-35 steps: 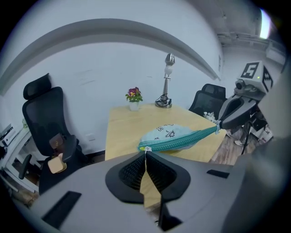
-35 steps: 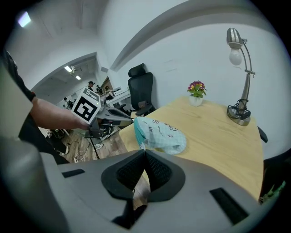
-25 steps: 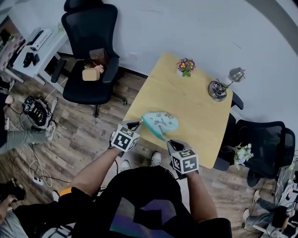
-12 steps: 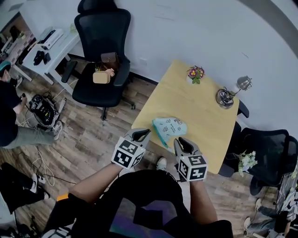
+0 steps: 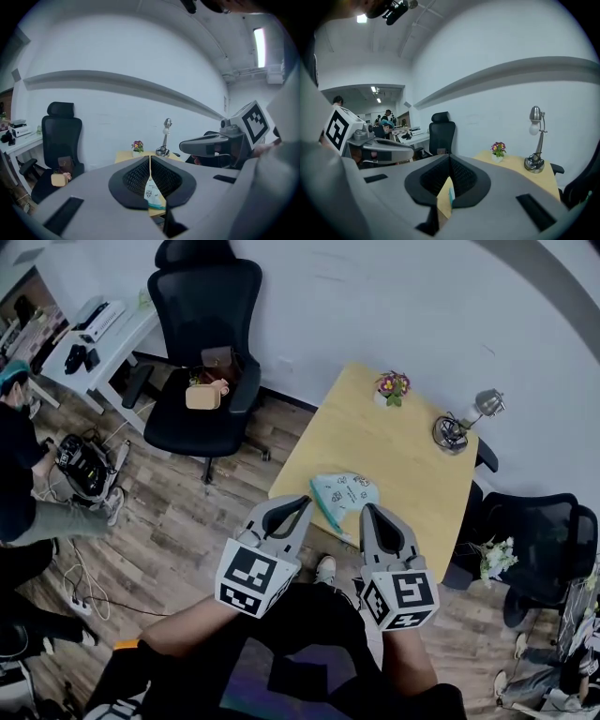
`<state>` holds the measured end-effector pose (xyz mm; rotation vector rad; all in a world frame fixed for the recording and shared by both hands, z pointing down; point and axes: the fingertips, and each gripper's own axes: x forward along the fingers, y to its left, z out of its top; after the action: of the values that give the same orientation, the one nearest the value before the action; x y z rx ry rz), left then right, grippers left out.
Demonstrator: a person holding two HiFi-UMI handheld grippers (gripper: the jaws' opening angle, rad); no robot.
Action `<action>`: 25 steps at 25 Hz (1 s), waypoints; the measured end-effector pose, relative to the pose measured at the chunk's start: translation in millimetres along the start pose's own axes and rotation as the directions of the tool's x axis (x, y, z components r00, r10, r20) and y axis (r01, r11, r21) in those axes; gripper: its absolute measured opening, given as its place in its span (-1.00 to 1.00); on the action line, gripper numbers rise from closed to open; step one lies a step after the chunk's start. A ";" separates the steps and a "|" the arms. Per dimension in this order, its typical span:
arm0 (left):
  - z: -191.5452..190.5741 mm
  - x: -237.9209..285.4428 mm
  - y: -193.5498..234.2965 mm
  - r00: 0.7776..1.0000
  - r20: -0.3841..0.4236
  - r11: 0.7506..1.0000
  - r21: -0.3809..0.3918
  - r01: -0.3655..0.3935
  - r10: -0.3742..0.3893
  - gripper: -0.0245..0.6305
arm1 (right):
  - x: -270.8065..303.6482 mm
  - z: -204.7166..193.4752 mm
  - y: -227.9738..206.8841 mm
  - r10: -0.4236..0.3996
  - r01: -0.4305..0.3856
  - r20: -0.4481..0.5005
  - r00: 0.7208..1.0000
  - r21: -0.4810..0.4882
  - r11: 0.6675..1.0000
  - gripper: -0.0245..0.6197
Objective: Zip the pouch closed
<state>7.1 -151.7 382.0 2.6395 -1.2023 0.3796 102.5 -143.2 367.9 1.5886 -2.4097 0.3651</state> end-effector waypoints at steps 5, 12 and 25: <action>8.7 -17.2 -9.2 0.999 0.035 1.000 0.030 0.000 -0.001 -0.88 | -11.5 10.5 13.7 -0.010 0.009 0.042 0.999 0.011 1.000 -0.88; -1.4 -29.8 -6.3 1.000 0.029 1.000 0.025 -0.011 0.010 -0.88 | -16.6 -1.1 33.9 -0.012 0.011 0.037 0.999 0.018 1.000 -0.88; -4.3 -32.9 -7.5 1.000 0.026 1.000 0.021 -0.006 0.005 -0.88 | -16.9 -2.7 41.0 -0.007 0.006 0.040 0.999 0.020 1.000 -0.88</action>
<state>-8.6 -122.4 374.9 2.6675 -1.2206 0.3620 71.4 -112.1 361.7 1.6264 -2.4375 0.3608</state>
